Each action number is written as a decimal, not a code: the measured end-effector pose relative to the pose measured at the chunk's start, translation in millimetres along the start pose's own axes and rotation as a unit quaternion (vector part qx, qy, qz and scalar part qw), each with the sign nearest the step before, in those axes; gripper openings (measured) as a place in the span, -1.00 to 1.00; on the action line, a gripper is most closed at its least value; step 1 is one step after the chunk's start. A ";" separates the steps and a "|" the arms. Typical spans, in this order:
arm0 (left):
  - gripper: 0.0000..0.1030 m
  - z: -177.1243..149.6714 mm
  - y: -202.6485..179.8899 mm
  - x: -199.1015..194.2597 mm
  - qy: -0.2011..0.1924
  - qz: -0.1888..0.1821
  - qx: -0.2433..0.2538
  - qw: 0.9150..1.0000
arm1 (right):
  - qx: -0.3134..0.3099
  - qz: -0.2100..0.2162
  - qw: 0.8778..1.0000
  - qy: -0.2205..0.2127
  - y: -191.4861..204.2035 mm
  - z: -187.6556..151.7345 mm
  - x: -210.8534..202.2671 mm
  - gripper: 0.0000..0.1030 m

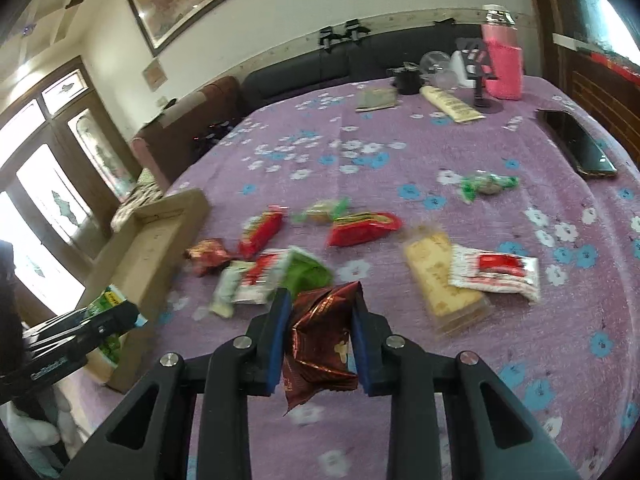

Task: Organize snacks
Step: 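Carry both snacks over the cardboard tray and open both tools to drop them, then move both tools back over the snacks on the tablecloth, then grasp the green packet with the right tool while the left tool grasps the white wafer, then carry both snacks into the cardboard tray and open both tools, then move both tools back toward the remaining red snacks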

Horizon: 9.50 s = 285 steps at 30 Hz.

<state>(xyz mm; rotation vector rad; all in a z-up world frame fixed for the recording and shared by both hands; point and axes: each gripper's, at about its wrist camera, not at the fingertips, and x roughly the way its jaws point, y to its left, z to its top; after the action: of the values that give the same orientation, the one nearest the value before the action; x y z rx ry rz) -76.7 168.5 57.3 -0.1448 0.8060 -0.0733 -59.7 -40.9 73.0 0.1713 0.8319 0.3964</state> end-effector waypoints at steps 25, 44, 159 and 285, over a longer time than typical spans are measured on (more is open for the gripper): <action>-0.34 -24.3 149.1 -23.1 -0.027 0.144 -0.114 0.983 | -0.179 0.104 0.970 0.127 237.5 -18.3 103.0 -0.46; 0.52 -12.9 94.5 -57.3 -0.064 0.186 -0.070 0.978 | -0.131 0.076 0.987 0.049 193.8 -12.1 48.9 0.06; 0.70 0.3 -33.3 33.8 0.056 0.029 0.010 0.998 | 0.019 -0.059 0.995 0.072 -13.9 36.3 72.2 0.13; 0.47 -13.0 56.7 -67.7 -0.064 0.161 -0.027 0.985 | -0.080 0.079 0.990 0.083 166.5 17.4 76.6 -0.13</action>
<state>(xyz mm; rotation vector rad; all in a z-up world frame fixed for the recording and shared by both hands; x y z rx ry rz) -132.3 231.3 87.8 -0.0684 0.6948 0.2604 -46.1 142.5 82.3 0.0547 0.9497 0.6300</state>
